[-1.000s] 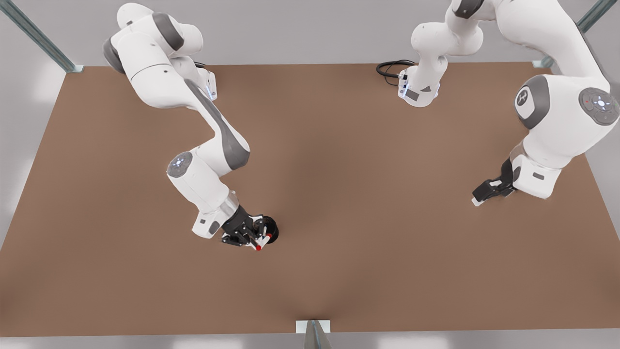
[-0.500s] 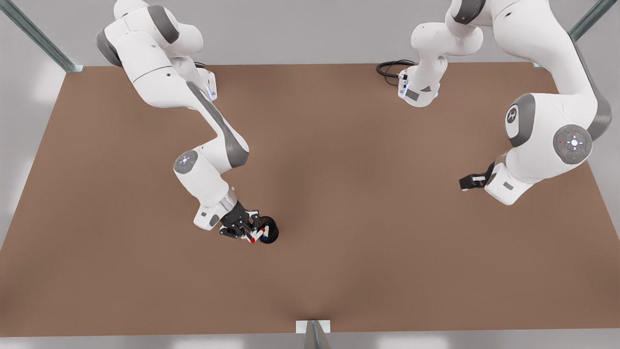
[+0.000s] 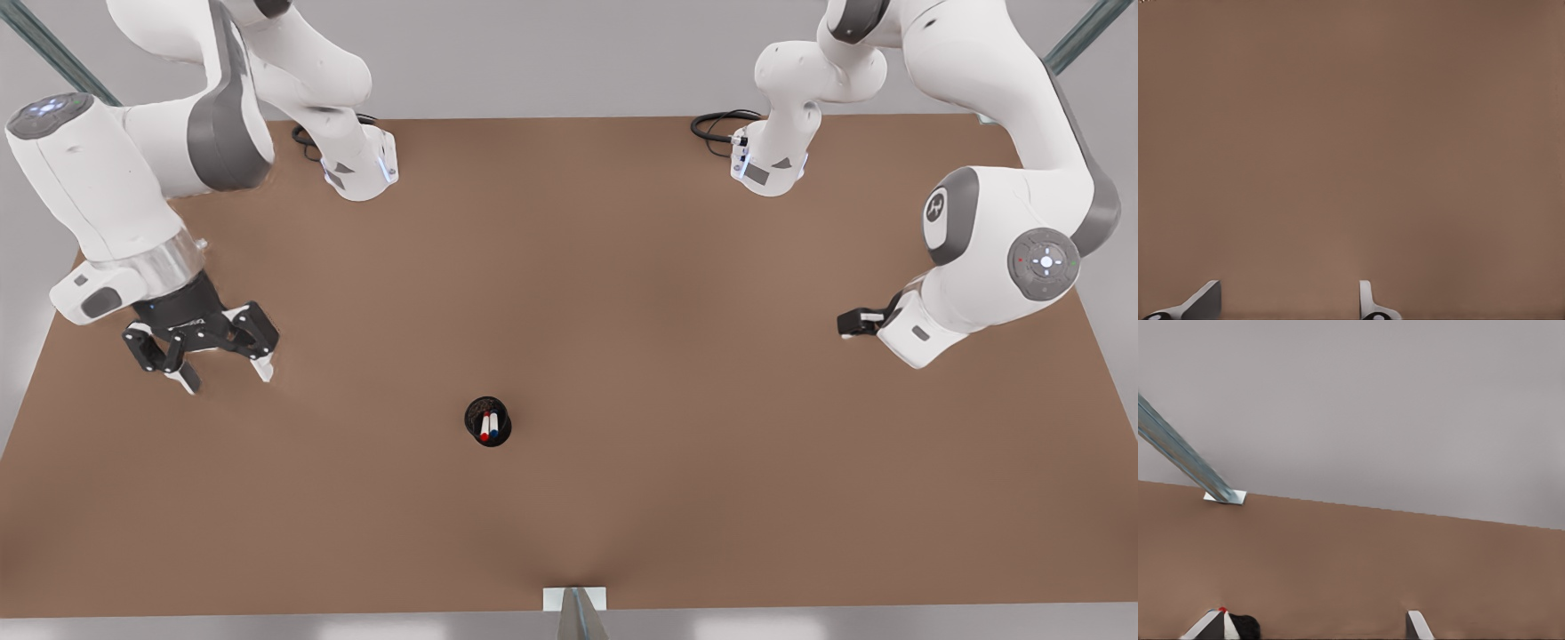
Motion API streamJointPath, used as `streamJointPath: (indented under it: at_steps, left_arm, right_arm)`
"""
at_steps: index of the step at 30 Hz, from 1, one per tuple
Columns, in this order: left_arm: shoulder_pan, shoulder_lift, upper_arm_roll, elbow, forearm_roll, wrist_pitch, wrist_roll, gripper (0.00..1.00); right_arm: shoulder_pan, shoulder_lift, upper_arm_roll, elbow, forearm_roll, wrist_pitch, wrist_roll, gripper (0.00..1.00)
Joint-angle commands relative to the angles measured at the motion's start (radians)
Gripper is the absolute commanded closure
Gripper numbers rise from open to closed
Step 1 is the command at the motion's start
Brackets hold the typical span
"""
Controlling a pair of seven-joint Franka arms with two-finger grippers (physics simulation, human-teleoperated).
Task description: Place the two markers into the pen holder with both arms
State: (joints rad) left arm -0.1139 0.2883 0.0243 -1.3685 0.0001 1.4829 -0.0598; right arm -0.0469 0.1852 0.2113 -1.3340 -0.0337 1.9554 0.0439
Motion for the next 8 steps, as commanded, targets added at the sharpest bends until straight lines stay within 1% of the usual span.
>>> streamJointPath:
  at_steps: [1,2,4,5,6,8]
  left_arm:
    - [-0.001,0.008,-0.001,0.005,0.004,-0.012,0.078,0.00]
    - [-0.001,0.018,-0.003,0.015,0.004,-0.012,0.077,0.00]
    - [-0.001,0.026,-0.003,0.022,0.004,-0.010,0.077,0.00]
    - [-0.003,0.026,-0.003,0.022,0.004,-0.009,0.075,0.00]
    - [-0.004,0.026,-0.003,0.022,0.004,-0.009,0.075,0.00]
    - [-0.009,0.031,-0.003,0.022,0.003,-0.012,0.074,0.00]
  right_arm:
    - [0.087,0.011,-0.118,0.041,0.009,-0.607,0.008,0.00]
    - [0.084,0.010,-0.127,0.012,0.009,-0.561,0.008,0.00]
    - [0.090,0.008,-0.138,0.009,0.011,-0.506,0.010,0.00]
    - [0.093,0.013,-0.127,-0.001,0.008,-0.469,0.011,0.00]
    - [0.093,0.029,-0.127,-0.001,0.008,-0.461,0.010,0.00]
    - [0.094,0.106,-0.127,-0.001,0.005,-0.380,0.011,0.00]
